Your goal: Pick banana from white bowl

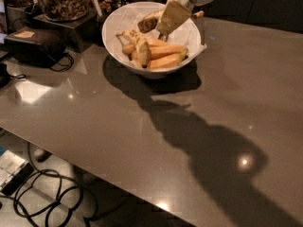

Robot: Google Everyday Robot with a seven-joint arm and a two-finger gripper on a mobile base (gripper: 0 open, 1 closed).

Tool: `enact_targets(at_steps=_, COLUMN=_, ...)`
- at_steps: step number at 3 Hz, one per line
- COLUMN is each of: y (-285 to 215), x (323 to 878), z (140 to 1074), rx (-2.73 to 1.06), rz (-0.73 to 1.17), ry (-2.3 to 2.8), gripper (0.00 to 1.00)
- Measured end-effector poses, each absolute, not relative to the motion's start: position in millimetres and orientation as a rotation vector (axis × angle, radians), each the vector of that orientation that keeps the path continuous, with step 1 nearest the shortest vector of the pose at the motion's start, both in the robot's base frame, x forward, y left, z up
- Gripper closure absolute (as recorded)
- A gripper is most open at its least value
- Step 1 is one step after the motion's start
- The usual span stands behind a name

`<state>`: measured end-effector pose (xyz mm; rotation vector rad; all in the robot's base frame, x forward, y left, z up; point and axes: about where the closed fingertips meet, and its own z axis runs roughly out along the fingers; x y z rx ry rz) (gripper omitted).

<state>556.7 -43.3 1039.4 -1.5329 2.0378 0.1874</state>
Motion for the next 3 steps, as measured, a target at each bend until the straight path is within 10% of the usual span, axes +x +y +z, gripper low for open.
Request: enact_targets(at_steps=3, y=-18, x=481, z=1045, rx=-1.491, rz=0.271, ry=2.05, gripper=1.0)
